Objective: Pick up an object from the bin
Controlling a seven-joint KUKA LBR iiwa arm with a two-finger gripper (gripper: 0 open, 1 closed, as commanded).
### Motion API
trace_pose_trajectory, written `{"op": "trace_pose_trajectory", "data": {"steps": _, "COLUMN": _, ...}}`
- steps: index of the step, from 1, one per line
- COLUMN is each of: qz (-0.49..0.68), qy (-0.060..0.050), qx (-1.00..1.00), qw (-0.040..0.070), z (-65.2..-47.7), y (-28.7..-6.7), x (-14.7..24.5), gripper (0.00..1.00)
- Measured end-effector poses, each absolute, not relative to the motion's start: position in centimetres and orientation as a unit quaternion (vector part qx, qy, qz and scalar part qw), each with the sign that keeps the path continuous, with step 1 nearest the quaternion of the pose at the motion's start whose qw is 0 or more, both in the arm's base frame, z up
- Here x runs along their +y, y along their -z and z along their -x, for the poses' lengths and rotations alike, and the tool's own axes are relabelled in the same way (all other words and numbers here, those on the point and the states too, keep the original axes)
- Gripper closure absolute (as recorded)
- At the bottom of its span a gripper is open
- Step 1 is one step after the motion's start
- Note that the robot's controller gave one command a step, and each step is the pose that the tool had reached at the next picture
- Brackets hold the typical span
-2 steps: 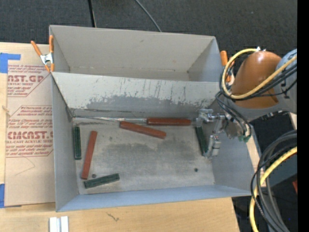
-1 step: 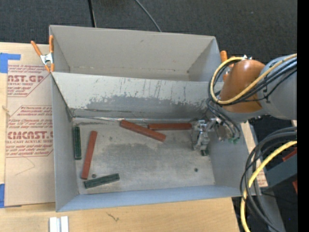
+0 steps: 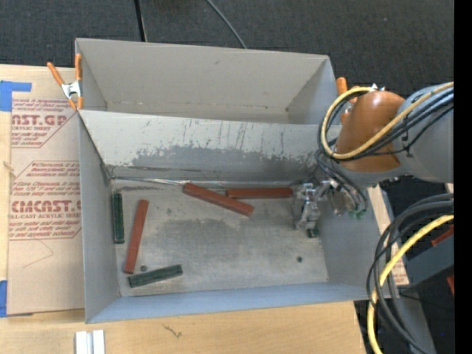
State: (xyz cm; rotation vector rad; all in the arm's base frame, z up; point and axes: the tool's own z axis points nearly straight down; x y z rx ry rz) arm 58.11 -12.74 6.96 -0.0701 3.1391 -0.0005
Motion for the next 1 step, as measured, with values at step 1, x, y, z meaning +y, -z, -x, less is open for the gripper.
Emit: {"op": "trace_pose_trajectory", "data": {"steps": 1, "qz": 0.026, "qy": 0.000, "qx": 1.000, "qw": 0.001, "z": -58.03, "y": -6.96, "x": -12.71, "gripper": 1.00}}
